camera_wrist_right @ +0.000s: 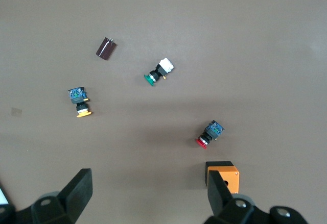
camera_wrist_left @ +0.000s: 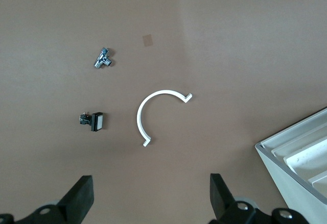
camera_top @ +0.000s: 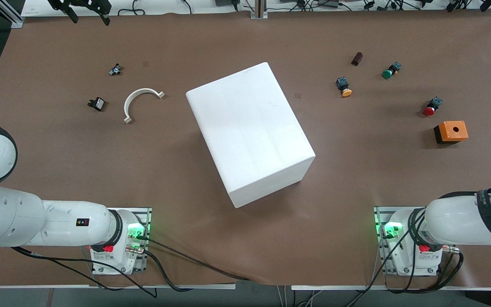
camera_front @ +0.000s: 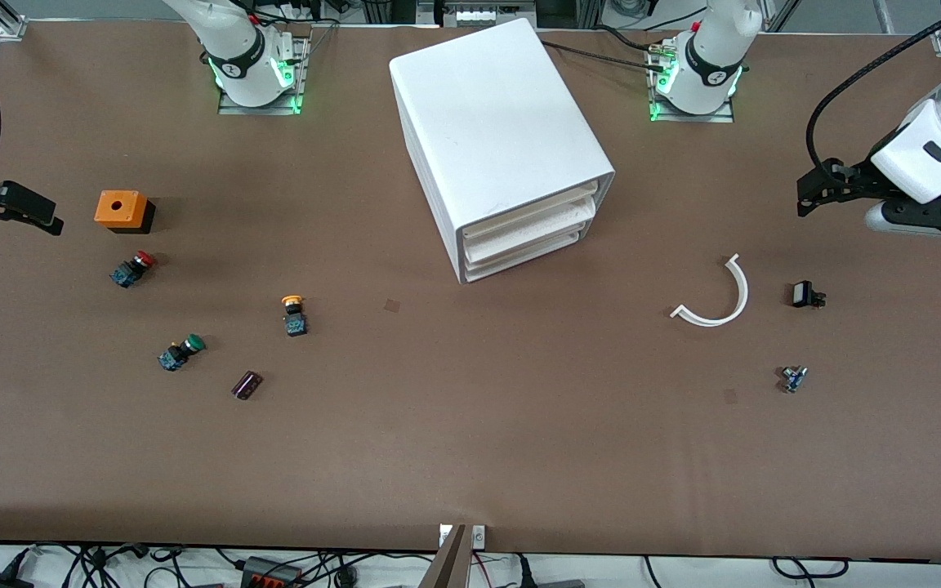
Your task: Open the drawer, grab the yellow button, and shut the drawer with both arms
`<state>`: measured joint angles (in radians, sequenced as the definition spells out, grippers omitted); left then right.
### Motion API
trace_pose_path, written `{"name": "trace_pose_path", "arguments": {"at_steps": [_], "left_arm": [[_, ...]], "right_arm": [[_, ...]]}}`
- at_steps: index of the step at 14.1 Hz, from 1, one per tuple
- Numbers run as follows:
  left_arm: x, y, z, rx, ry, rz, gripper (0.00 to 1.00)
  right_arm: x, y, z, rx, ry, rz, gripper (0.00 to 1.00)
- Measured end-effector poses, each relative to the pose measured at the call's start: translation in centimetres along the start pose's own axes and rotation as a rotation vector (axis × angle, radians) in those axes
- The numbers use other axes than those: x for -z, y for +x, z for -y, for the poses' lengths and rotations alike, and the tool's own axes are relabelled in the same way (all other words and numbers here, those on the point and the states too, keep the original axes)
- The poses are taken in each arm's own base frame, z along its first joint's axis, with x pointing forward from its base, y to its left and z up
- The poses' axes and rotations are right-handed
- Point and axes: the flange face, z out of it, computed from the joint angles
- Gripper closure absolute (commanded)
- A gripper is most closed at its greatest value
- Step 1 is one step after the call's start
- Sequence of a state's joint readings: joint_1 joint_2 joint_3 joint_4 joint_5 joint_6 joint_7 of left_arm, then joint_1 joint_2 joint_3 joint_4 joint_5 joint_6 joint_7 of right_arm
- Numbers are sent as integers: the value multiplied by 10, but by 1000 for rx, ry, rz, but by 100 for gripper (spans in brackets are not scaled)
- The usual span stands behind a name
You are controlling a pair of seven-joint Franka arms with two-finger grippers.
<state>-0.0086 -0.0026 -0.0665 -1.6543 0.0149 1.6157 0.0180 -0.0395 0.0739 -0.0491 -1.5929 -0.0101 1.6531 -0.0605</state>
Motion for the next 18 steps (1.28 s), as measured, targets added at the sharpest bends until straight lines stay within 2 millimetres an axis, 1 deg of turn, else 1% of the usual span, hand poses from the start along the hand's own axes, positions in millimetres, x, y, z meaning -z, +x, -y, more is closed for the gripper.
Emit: {"name": "trace_pose_path", "arguments": {"at_steps": [6,9,18], "left_arm": [[-1,-1,0,0,0,9,0],[-1,-1,0,0,0,9,0],[-1,-1,0,0,0,13,0]], "right_arm": [[5,-2,1,2,0,-10,0],[7,-4,2,-27,0,-14,0],[7,-4,3,0,0,-10,0]]}}
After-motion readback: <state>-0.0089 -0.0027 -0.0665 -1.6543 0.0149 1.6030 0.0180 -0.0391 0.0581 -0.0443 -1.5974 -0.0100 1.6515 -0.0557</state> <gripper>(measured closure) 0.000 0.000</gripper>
